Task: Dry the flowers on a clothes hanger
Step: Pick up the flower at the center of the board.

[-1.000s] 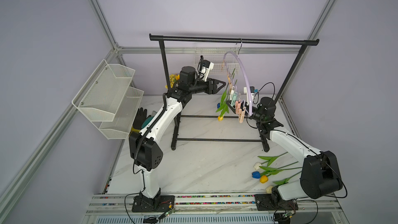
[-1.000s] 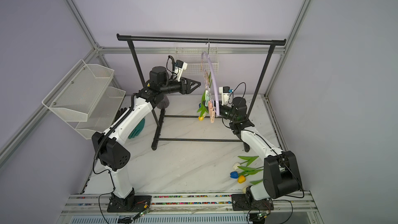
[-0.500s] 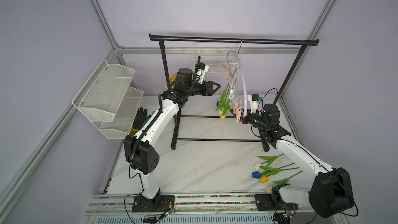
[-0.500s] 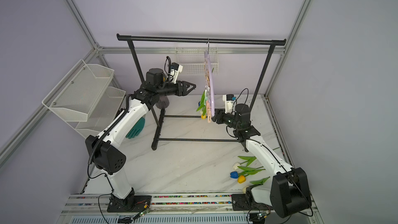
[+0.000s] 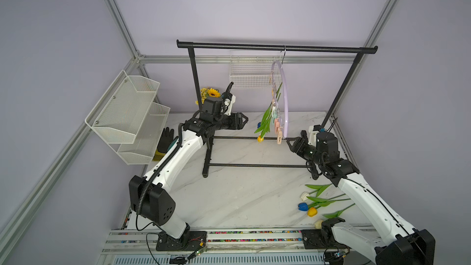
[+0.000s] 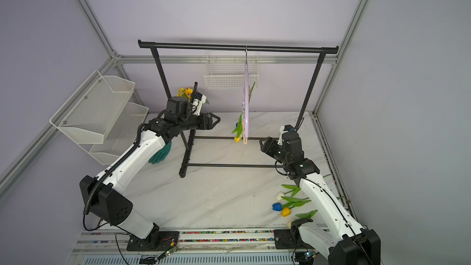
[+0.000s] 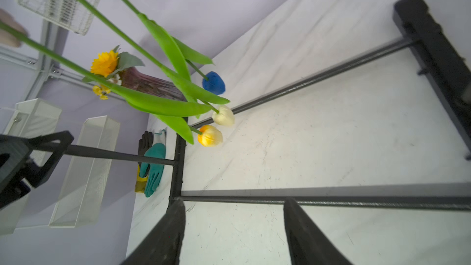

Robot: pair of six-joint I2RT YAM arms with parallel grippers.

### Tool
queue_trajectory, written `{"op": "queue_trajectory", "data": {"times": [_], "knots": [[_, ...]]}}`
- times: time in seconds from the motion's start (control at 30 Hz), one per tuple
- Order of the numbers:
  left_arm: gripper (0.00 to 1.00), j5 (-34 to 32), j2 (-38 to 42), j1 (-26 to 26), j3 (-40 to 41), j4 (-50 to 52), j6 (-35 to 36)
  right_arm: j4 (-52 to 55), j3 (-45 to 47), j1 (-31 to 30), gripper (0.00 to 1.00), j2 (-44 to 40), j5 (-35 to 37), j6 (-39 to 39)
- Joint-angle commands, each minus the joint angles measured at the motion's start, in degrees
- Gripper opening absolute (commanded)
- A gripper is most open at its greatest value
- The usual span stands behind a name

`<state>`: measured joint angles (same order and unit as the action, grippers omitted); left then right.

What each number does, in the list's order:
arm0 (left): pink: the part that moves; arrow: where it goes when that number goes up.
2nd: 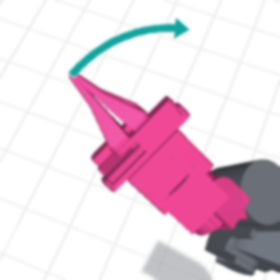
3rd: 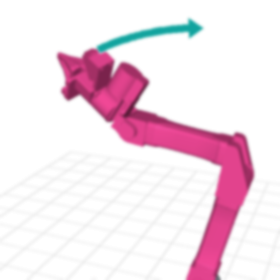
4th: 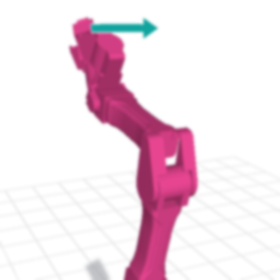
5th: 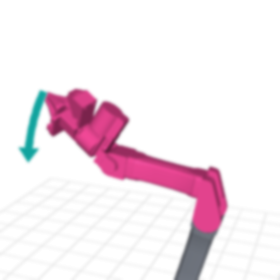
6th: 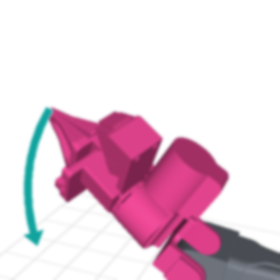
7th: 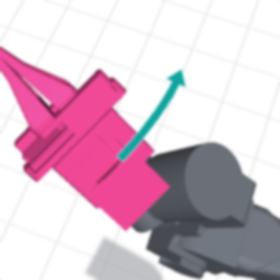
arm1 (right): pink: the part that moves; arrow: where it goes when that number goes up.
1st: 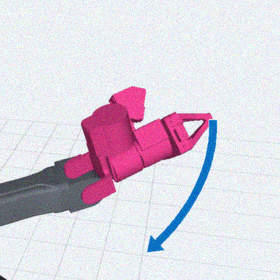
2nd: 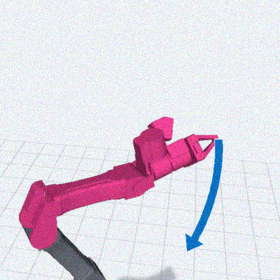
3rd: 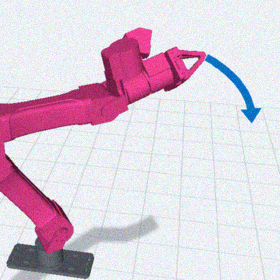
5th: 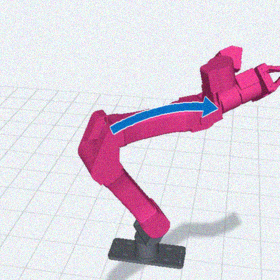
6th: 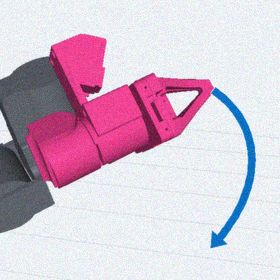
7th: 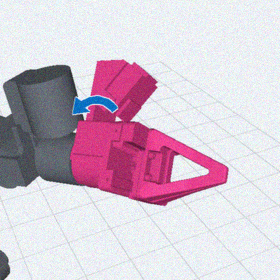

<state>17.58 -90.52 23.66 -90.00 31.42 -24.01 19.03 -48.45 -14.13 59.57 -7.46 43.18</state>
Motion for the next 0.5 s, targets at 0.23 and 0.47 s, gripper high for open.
{"op": "queue_trajectory", "data": {"times": [0.23,0.47], "knots": [[0.67,-4.6,4.2,-0.2,11.9,2.0,-5.6,22.4,5.5,0.5,0.65,-5.1,31.9,18.6],[0.66,-3.2,3.0,0.2,13.5,1.8,-7.0,27.7,8.5,2.7,0.70,-2.9,41.6,24.7]]}}
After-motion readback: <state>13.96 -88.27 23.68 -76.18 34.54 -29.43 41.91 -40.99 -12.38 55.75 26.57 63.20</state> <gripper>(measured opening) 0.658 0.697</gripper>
